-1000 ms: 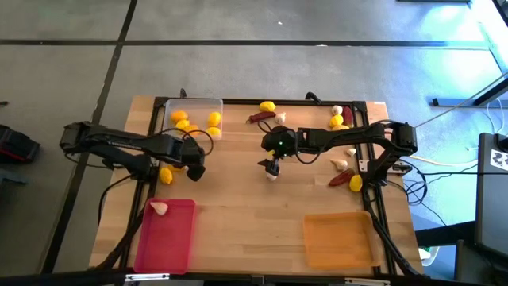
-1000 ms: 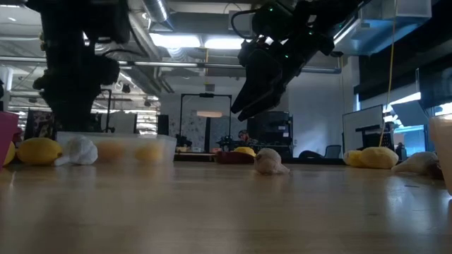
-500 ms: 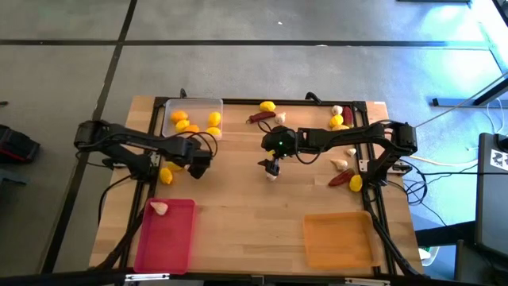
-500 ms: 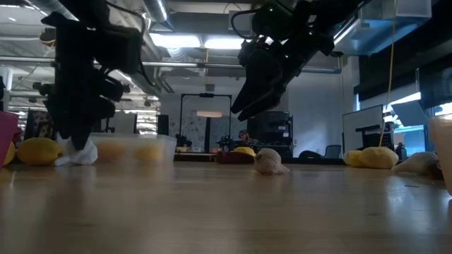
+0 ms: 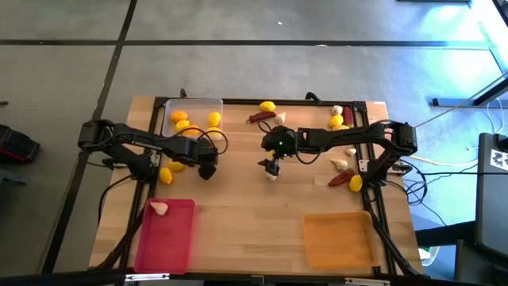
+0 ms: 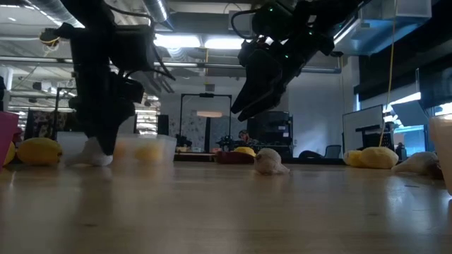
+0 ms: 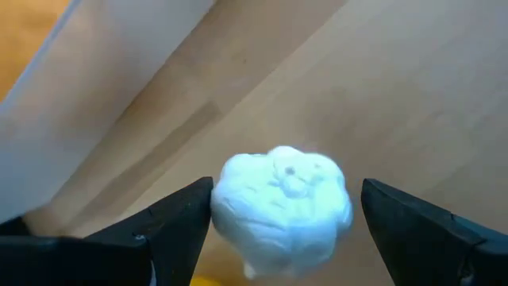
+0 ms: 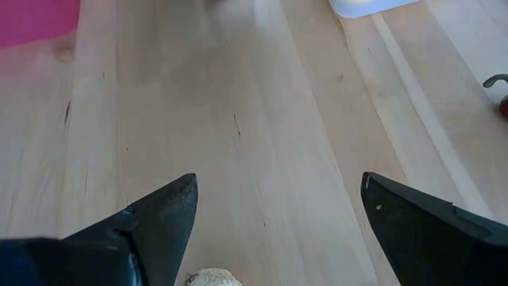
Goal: Sort produce into baskets
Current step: Put the white garlic into the bottom left red bin
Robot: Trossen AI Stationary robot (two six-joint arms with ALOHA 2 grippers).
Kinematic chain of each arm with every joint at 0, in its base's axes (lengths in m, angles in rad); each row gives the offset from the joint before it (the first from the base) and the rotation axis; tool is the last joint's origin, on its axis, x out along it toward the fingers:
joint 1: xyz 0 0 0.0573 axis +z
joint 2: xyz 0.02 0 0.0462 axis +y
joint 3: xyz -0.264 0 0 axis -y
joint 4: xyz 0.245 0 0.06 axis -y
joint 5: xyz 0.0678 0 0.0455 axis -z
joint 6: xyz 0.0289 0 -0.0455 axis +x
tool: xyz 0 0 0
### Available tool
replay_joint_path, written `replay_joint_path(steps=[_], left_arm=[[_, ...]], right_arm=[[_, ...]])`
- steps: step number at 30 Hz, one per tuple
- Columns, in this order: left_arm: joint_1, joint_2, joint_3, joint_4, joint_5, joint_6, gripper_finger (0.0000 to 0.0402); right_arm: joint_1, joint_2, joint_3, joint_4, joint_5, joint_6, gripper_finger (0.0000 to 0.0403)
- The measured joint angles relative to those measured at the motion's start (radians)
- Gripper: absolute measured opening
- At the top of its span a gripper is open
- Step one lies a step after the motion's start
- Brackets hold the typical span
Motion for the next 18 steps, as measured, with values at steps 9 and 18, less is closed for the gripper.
replay_joint_path(steps=[9, 18], left_arm=[[-0.06, -0.04, 0.0, -0.219, 0.024, 0.038, 0.0315], [-0.106, -0.097, 0.0, -0.216, 0.001, 0.138, 0.0315]], right_arm=[[0.0, 0.0, 0.0, 0.01, 0.0, 0.0, 0.0346], [0.0, 0.0, 0.0, 0.009, 0.0, 0.0, 0.0346]])
